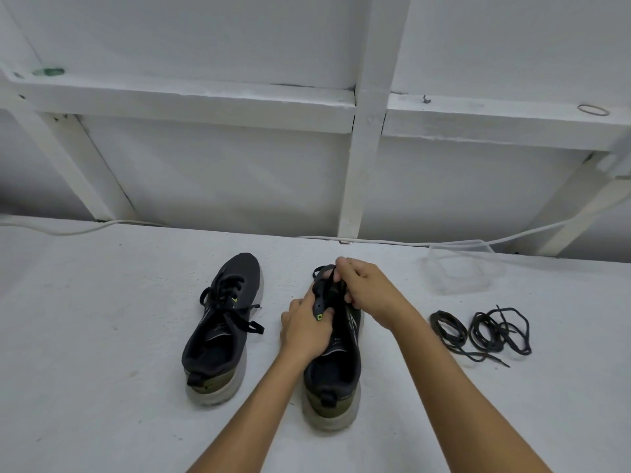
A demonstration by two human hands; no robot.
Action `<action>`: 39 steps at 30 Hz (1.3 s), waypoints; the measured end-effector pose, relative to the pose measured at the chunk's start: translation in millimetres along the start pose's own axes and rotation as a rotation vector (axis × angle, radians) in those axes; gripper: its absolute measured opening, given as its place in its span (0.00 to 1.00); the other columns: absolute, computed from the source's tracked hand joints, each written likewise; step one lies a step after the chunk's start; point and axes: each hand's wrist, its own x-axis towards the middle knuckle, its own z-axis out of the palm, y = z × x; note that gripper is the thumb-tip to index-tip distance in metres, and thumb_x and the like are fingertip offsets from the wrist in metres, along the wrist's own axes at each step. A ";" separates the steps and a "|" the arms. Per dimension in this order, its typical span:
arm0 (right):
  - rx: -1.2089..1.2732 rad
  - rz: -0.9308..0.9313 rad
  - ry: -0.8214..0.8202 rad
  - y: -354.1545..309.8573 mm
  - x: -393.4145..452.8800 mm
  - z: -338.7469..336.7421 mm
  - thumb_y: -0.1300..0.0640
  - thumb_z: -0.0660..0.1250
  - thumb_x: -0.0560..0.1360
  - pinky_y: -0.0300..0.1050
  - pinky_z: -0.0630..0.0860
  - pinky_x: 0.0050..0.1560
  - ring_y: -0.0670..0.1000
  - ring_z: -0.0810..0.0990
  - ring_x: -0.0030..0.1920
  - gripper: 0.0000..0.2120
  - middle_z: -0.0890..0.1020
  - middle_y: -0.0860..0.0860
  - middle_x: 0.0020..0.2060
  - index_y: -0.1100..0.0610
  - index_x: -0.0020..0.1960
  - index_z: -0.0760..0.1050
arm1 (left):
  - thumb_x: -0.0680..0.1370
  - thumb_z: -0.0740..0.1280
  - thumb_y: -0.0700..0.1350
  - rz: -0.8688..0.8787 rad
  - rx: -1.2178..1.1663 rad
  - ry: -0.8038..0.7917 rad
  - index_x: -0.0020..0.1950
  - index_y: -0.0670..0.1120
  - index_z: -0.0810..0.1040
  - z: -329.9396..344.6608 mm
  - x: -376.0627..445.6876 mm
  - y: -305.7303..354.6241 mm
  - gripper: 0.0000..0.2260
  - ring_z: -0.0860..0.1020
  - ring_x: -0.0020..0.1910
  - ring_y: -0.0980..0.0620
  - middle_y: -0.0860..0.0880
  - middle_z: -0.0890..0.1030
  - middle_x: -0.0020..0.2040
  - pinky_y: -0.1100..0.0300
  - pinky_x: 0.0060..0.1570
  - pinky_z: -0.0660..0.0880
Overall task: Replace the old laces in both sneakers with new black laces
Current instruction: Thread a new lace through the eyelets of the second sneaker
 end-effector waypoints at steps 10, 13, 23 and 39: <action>0.758 -0.285 0.061 -93.7 2.1 -36.1 0.46 0.53 0.86 0.35 0.54 0.25 0.43 0.59 0.23 0.20 0.71 0.46 0.30 0.55 0.42 0.73 | 0.82 0.61 0.54 -0.008 -0.021 -0.012 0.78 0.61 0.59 2.1 1.1 -4.8 0.25 0.70 0.63 0.41 0.47 0.72 0.64 0.52 0.64 0.68; 0.204 -0.340 0.278 -98.3 3.2 -44.2 0.47 0.60 0.84 0.37 0.63 0.27 0.45 0.65 0.24 0.18 0.71 0.46 0.27 0.56 0.46 0.83 | 0.81 0.61 0.54 0.007 -0.021 -0.017 0.78 0.62 0.59 4.5 1.8 -7.1 0.25 0.70 0.64 0.43 0.48 0.73 0.64 0.55 0.61 0.66; -0.946 0.385 -0.185 -14.7 -6.5 -26.4 0.39 0.60 0.81 0.45 0.71 0.43 0.51 0.78 0.37 0.26 0.80 0.47 0.32 0.56 0.39 0.84 | 0.81 0.61 0.53 -0.016 -0.021 -0.008 0.78 0.62 0.58 2.7 -0.3 -3.5 0.26 0.69 0.64 0.42 0.47 0.70 0.65 0.51 0.64 0.67; -0.863 -0.022 -0.009 21.8 9.3 -20.3 0.50 0.68 0.78 0.44 0.66 0.34 0.54 0.75 0.41 0.12 0.76 0.48 0.33 0.55 0.39 0.75 | 0.81 0.61 0.54 -0.026 0.001 -0.023 0.79 0.62 0.56 2.4 -1.5 -4.0 0.27 0.69 0.64 0.42 0.46 0.69 0.68 0.50 0.66 0.68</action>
